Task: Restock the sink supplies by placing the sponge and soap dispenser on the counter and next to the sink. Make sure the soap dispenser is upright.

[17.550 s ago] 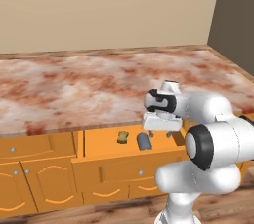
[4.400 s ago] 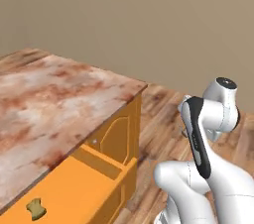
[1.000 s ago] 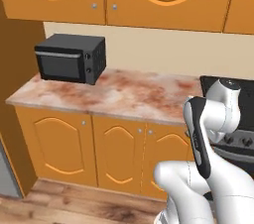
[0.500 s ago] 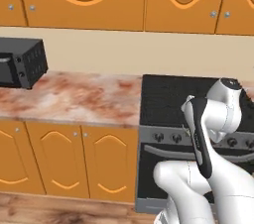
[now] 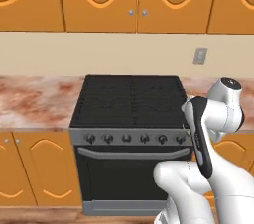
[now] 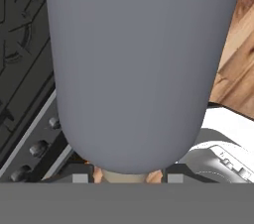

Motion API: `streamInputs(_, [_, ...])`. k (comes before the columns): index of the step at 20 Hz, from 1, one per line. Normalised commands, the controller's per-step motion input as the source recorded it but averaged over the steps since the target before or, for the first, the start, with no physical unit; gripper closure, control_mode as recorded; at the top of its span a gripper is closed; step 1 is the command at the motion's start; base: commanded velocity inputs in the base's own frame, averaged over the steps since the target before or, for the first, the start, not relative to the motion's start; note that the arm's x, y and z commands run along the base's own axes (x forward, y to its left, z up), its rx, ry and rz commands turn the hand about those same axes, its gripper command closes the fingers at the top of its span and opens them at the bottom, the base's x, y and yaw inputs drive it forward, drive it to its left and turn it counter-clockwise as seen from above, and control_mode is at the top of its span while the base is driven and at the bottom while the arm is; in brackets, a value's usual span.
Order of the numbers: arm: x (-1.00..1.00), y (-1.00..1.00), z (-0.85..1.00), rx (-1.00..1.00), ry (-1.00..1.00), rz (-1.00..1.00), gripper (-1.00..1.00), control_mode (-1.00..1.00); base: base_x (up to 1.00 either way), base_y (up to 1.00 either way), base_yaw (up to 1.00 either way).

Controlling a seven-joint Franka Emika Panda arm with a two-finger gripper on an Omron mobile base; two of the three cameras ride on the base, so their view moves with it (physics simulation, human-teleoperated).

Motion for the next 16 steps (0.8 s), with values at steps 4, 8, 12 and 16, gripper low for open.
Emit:
streamInputs(4, [0.00, 0.00, 0.00, 0.00, 0.00, 0.00, 1.00, 1.00, -0.03, -0.78, -0.24])
streamInputs(8, [0.00, 0.00, 0.00, 0.00, 0.00, 0.00, 1.00, 1.00, -0.09, -0.69, -0.25])
streamInputs(12, [0.00, 0.00, 0.00, 0.00, 0.00, 0.00, 1.00, 1.00, 0.00, -0.76, -0.25])
streamInputs(16, [0.00, 0.00, 0.00, 0.00, 0.00, 0.00, 1.00, 1.00, -0.01, -0.59, -0.30])
